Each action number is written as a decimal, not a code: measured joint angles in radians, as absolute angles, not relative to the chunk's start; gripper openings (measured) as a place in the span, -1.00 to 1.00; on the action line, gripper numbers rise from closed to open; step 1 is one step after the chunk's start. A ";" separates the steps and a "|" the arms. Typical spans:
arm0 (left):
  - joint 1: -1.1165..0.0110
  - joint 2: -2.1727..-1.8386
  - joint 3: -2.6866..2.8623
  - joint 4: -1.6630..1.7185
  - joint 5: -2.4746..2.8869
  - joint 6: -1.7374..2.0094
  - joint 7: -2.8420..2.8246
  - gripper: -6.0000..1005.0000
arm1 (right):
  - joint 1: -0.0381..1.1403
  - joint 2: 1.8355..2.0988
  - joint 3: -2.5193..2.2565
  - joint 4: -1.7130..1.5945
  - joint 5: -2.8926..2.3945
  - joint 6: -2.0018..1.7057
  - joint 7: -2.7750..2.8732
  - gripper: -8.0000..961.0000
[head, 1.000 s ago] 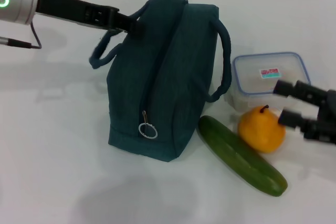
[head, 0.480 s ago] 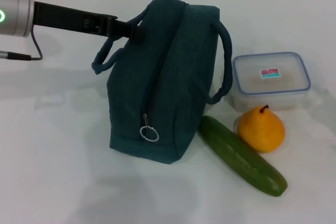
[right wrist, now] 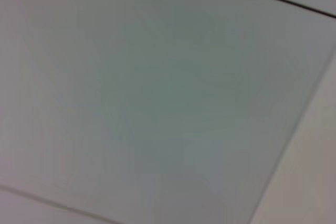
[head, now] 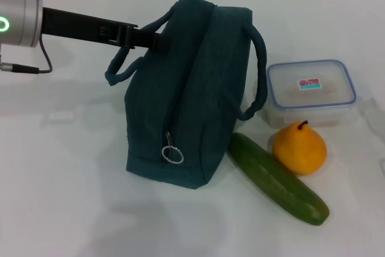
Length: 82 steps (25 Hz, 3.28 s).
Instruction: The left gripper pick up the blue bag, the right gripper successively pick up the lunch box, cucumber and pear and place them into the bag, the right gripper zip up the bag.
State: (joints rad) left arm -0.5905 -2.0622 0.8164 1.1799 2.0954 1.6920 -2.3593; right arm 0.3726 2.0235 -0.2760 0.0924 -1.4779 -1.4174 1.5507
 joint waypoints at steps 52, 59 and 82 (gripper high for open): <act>-0.578 -2.076 0.824 1.181 2.095 1.695 -2.311 -0.70 | 0.469 2.027 -0.296 0.173 -1.498 -1.277 1.601 -0.47; -0.578 -2.077 0.824 1.179 2.095 1.695 -2.303 -0.69 | 0.471 2.024 -0.297 0.155 -1.534 -1.279 1.601 -0.76; -0.579 -2.082 0.823 1.177 2.072 1.694 -2.293 -0.69 | 0.456 2.028 -0.262 0.159 -1.539 -1.291 2.010 -0.78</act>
